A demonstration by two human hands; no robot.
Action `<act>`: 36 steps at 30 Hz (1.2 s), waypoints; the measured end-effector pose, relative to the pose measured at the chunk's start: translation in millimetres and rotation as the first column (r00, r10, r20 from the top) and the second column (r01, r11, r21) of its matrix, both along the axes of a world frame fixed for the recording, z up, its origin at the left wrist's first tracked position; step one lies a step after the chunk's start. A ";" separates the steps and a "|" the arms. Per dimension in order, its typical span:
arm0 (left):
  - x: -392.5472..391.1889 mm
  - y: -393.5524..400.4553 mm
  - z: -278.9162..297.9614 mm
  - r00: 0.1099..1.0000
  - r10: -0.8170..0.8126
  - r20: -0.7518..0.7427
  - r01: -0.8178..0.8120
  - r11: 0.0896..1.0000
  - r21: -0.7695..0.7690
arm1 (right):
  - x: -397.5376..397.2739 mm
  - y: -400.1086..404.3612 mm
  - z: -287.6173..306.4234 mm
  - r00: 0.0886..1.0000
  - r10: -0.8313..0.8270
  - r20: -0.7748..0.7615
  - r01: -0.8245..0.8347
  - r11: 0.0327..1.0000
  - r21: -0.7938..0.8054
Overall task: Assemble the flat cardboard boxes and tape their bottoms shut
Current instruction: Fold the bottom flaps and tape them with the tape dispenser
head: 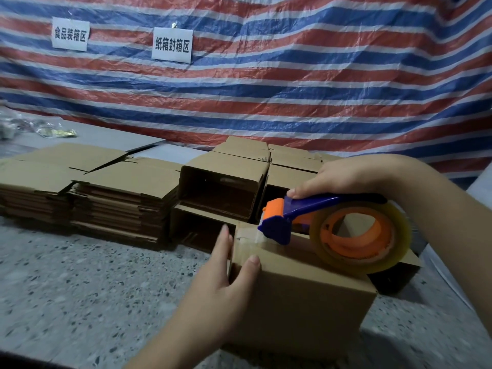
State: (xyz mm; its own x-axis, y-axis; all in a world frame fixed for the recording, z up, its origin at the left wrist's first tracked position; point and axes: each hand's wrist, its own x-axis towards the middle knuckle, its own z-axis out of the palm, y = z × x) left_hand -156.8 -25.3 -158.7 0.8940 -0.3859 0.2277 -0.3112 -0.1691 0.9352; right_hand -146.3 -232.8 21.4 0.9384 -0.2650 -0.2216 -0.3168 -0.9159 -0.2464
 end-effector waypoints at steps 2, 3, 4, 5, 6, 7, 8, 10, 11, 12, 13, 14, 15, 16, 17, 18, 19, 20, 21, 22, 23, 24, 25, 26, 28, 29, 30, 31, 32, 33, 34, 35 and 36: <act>3.1 2.6 6.0 0.983 -0.010 0.181 -0.012 0.993 0.118 | -2.3 1.5 0.4 1.000 0.002 -0.004 -0.002 1.000 0.008; 4.8 3.4 8.1 0.969 -0.038 0.244 -0.007 0.983 0.181 | -2.5 1.6 0.5 1.000 0.006 -0.003 -0.006 1.000 0.014; 6.8 3.7 9.6 0.960 -0.075 0.271 0.008 0.971 0.239 | -2.3 1.5 0.4 1.000 0.011 -0.003 -0.011 1.000 0.018; 8.5 3.9 10.2 0.953 -0.103 0.286 0.015 0.956 0.292 | -2.4 1.8 0.5 1.000 0.016 -0.008 -0.016 1.000 0.022; 10.3 4.1 10.7 0.941 -0.117 0.316 -0.001 0.937 0.349 | -2.5 2.5 0.9 1.000 0.020 -0.016 -0.019 1.000 0.024; 11.7 4.6 11.7 0.922 -0.119 0.368 -0.045 0.912 0.408 | -2.6 3.6 1.6 0.999 0.023 -0.026 -0.022 0.999 0.024; 13.6 5.2 13.0 0.897 -0.117 0.425 -0.102 0.883 0.458 | -3.1 4.6 2.4 0.999 0.026 -0.039 -0.025 0.999 0.021; 16.6 6.1 16.0 0.850 -0.117 0.514 -0.203 0.827 0.524 | -2.5 4.8 3.8 0.998 0.026 -0.062 -0.025 0.999 0.021; 17.4 6.8 17.0 0.829 -0.119 0.546 -0.242 0.804 0.543 | -2.1 4.0 4.7 0.997 0.025 -0.072 -0.024 1.000 0.013; 17.9 7.6 17.6 0.813 -0.123 0.569 -0.270 0.786 0.556 | -2.6 2.7 5.9 0.996 0.020 -0.086 -0.020 1.000 0.001; 18.2 8.3 17.4 0.804 -0.128 0.581 -0.288 0.771 0.568 | -4.8 -0.3 7.7 0.995 0.010 -0.103 -0.012 1.000 -0.011; 18.4 8.8 17.0 0.798 -0.132 0.588 -0.297 0.764 0.573 | -8.3 -4.9 9.8 0.993 -0.004 -0.121 0.002 1.000 -0.018; 18.4 9.1 16.4 0.794 -0.134 0.593 -0.301 0.761 0.575 | -13.2 -11.5 11.8 0.990 -0.019 -0.142 0.017 1.000 -0.020; 18.8 9.2 16.4 0.789 -0.138 0.599 -0.304 0.760 0.574 | -18.9 -18.6 13.4 0.987 -0.030 -0.160 0.027 0.999 -0.019; 19.5 9.3 16.9 0.782 -0.144 0.606 -0.305 0.760 0.574 | -24.4 -26.3 14.4 0.985 -0.044 -0.170 0.040 0.999 -0.027; 20.3 9.5 17.7 0.775 -0.153 0.613 -0.303 0.760 0.574 | -28.8 -33.6 14.1 0.983 -0.063 -0.174 0.055 0.997 -0.049; 20.7 10.0 18.6 0.769 -0.164 0.618 -0.300 0.761 0.576 | -31.9 -38.1 12.3 0.980 -0.071 -0.184 0.057 0.995 -0.083; 20.5 10.9 20.1 0.761 -0.177 0.625 -0.299 0.758 0.579 | -33.9 -39.6 9.1 0.977 -0.065 -0.203 0.042 0.992 -0.119; 20.1 11.7 21.8 0.746 -0.193 0.637 -0.306 0.750 0.586 | -34.4 -39.7 4.8 0.974 -0.051 -0.219 0.019 0.989 -0.147; 19.7 12.1 24.4 0.724 -0.210 0.657 -0.324 0.737 0.593 | -34.0 -39.0 0.7 0.974 -0.036 -0.222 -0.001 0.987 -0.163; 19.0 11.5 27.9 0.697 -0.228 0.680 -0.350 0.719 0.600 | -33.5 -38.2 -2.1 0.976 -0.026 -0.216 -0.011 0.985 -0.170; 18.3 9.5 32.5 0.670 -0.244 0.701 -0.380 0.699 0.606 | -32.7 -37.6 -3.7 0.979 -0.023 -0.203 -0.012 0.986 -0.169; 17.4 6.4 37.1 0.648 -0.256 0.717 -0.405 0.682 0.609 | -31.8 -37.5 -4.1 0.981 -0.023 -0.193 -0.009 0.986 -0.167; 16.3 1.8 41.3 0.637 -0.270 0.722 -0.415 0.670 0.616 | -31.3 -37.7 -3.8 0.982 -0.022 -0.188 -0.009 0.986 -0.165; 12.3 -11.0 45.3 0.647 -0.317 0.694 -0.378 0.658 0.652 | -30.4 -38.7 -3.1 0.982 -0.027 -0.188 -0.005 0.986 -0.167; 9.8 -17.7 45.8 0.662 -0.348 0.663 -0.340 0.649 0.681 | -29.9 -39.4 -3.3 0.982 -0.030 -0.188 -0.003 0.985 -0.170; 7.6 -23.8 45.5 0.677 -0.379 0.631 -0.311 0.630 0.712 | -29.3 -40.6 -3.8 0.982 -0.031 -0.185 -0.001 0.985 -0.171; 6.4 -28.4 44.3 0.682 -0.402 0.611 -0.301 0.607 0.736 | -29.2 -41.9 -4.6 0.983 -0.034 -0.181 0.003 0.986 -0.170; 6.2 -31.1 42.7 0.677 -0.416 0.607 -0.308 0.590 0.747 | -29.3 -43.3 -4.9 0.983 -0.039 -0.179 0.009 0.986 -0.164; 6.9 -32.2 41.2 0.667 -0.421 0.614 -0.322 0.581 0.748 | -29.9 -44.7 -4.6 0.982 -0.047 -0.181 0.018 0.987 -0.158; 8.0 -32.0 40.2 0.659 -0.423 0.622 -0.334 0.577 0.745 | -30.8 -45.8 -3.3 0.982 -0.055 -0.183 0.026 0.988 -0.155; 9.0 -31.3 40.0 0.654 -0.425 0.625 -0.340 0.573 0.746 | -32.5 -47.6 -0.9 0.982 -0.062 -0.180 0.033 0.987 -0.158; 9.4 -30.6 40.0 0.653 -0.430 0.623 -0.343 0.566 0.749 | -34.8 -50.4 2.4 0.982 -0.067 -0.177 0.038 0.986 -0.164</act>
State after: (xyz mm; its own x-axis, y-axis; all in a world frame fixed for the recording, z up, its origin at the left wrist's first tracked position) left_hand -147.4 -55.9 -118.7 0.5622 -0.7630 0.3189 -0.7769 -0.6195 -0.1125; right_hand -181.1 -283.3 23.8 0.8704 -0.3584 -0.3375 -0.3914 -0.9197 -0.0328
